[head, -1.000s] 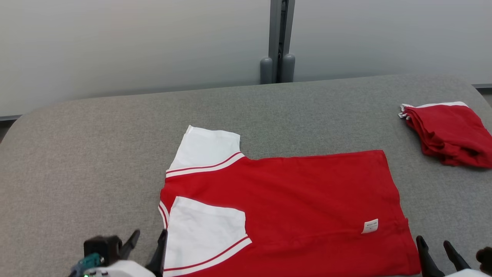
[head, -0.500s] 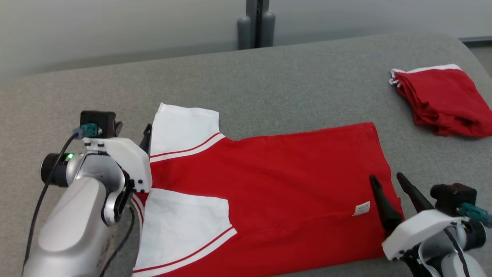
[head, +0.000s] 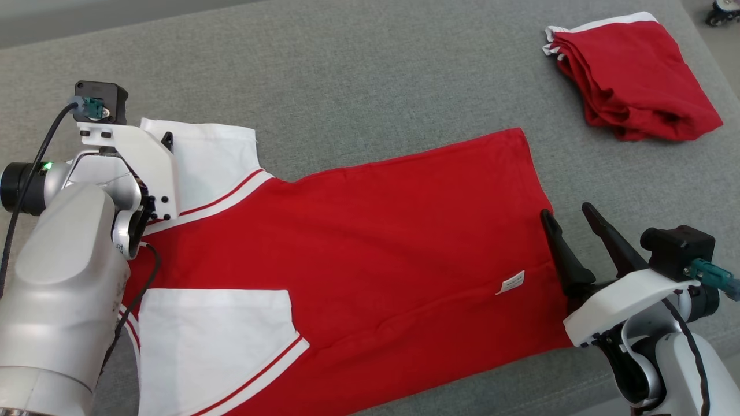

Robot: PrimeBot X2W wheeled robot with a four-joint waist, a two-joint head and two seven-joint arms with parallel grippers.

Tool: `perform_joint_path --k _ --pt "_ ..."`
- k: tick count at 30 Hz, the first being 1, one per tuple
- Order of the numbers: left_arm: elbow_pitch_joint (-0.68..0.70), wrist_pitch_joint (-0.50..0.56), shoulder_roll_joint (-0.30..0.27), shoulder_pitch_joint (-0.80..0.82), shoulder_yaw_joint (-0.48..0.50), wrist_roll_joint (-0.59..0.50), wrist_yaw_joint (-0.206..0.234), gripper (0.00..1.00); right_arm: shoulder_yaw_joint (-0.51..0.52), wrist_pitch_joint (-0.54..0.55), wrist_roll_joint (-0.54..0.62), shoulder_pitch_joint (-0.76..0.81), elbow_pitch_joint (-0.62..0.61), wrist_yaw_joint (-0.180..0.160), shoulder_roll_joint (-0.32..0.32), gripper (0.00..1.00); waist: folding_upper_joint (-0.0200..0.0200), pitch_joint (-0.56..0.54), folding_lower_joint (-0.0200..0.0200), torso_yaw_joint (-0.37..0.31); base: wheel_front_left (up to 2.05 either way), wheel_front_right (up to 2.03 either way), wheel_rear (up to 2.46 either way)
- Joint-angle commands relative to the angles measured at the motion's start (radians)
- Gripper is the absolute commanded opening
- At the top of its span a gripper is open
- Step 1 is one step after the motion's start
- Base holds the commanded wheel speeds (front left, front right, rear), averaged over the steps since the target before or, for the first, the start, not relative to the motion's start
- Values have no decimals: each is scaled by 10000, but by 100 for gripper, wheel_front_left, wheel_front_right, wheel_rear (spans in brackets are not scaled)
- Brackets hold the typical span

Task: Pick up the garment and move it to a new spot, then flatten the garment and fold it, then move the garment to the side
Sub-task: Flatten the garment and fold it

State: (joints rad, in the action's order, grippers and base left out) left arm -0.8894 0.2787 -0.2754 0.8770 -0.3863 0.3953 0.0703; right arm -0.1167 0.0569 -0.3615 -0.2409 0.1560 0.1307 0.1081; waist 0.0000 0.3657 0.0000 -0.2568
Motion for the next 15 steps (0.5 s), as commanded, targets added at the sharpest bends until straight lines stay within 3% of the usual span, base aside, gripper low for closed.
perform_joint_path --k 1,6,8,10,11,13,15 --pt "-224 -46 -83 297 -26 -136 -20 100 -27 -101 -54 -148 49 3 72 100 0 185 0 -182 0 0 0" --pt "-1014 -53 -58 672 -161 -173 -53 99 -89 -228 -157 -252 122 3 97 100 0 239 0 -249 0 0 0" --pt "-1231 -38 4 769 -188 -118 -94 48 -97 -252 -191 -306 127 3 107 100 0 230 0 -240 0 0 0" --pt "-1470 28 52 854 -260 -112 -182 29 -123 -270 -221 -346 117 3 127 100 0 210 0 -219 0 0 0" --pt "-1470 28 52 854 -260 -112 -182 29 -123 -270 -221 -346 117 3 127 100 0 210 0 -219 0 0 0" --pt "-1624 -53 89 906 -303 -94 -252 5 -158 -279 -245 -376 98 3 158 100 0 184 0 -192 0 0 0" --pt "-1745 -198 153 966 -322 -75 -294 0 -178 -300 -259 -430 69 3 191 100 0 149 0 -155 0 0 0"
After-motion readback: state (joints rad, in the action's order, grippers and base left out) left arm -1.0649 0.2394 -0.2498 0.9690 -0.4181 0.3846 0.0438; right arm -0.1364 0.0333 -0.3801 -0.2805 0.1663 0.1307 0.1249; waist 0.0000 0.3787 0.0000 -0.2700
